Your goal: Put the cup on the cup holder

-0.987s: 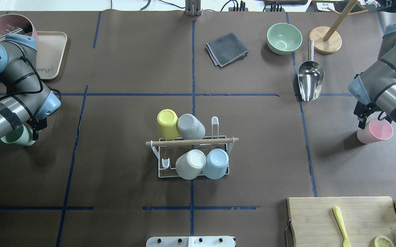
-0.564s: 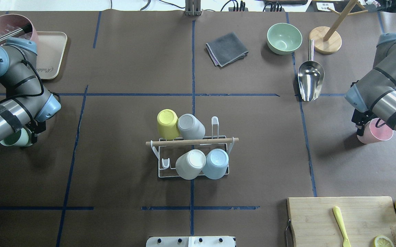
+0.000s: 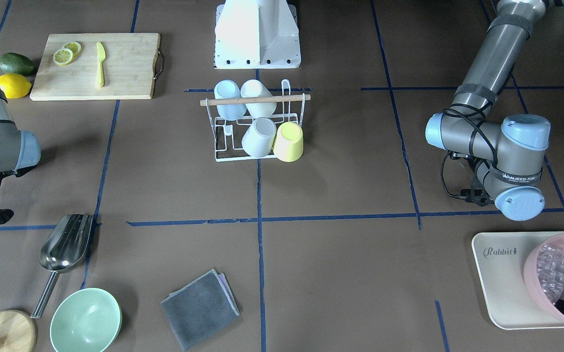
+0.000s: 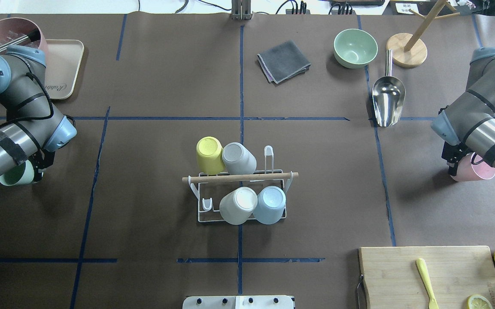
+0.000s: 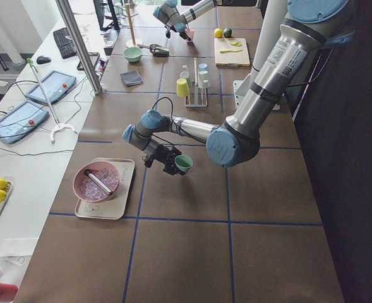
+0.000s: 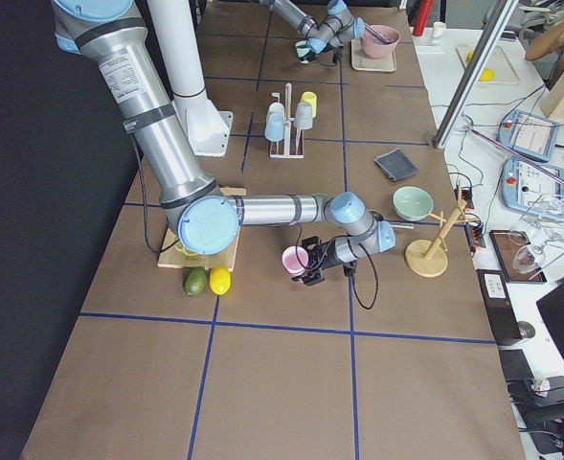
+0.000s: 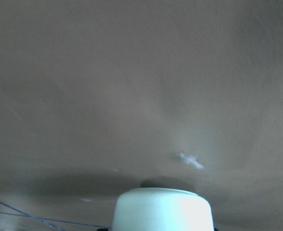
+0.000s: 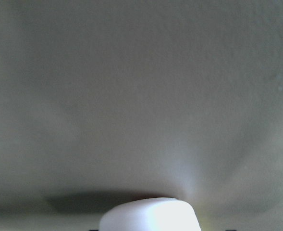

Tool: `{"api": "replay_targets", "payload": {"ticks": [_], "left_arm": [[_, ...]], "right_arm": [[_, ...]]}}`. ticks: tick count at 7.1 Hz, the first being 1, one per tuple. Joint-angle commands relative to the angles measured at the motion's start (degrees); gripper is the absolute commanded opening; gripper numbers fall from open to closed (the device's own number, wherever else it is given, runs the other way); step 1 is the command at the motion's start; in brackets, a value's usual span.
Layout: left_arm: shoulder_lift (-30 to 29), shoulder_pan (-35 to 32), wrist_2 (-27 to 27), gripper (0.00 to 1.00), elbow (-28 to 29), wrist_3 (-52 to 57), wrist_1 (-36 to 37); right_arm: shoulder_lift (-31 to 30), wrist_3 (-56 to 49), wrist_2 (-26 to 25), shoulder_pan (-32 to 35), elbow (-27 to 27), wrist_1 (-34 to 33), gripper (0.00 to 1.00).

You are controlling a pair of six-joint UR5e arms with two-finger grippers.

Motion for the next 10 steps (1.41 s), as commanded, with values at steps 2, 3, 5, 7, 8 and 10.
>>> {"api": "replay_targets", "payload": {"ticks": [2,3,5,7,8,10], "left_arm": [[0.1,-5.1,0.0,0.06,-16.3,0.3,3.3],[0.9,-5.4,-0.1,0.06,-21.8,0.4,2.7],[2.6,-5.2,-3.8,0.06,-31.8,0.3,-5.7],[1.5,-5.2,-3.4,0.06,-33.5,0.3,-14.0],[-0.1,-4.9,-3.6,0.06,-34.0,0.3,-15.7],[-1.0,-4.1,-3.6,0.05,-33.7,-0.1,-28.1]], "right_arm": [[0.6,-0.2,0.0,0.8,0.0,-0.5,0.00],[1.5,0.0,-0.5,2.6,0.5,-0.9,0.00],[2.2,0.0,-1.9,7.9,7.1,-2.4,0.00],[2.2,-0.3,-1.9,10.8,15.3,-1.6,0.00],[2.3,-0.2,-1.8,11.5,19.5,-0.9,0.00],[-0.7,-4.3,2.0,12.5,26.0,13.6,0.00]]}}
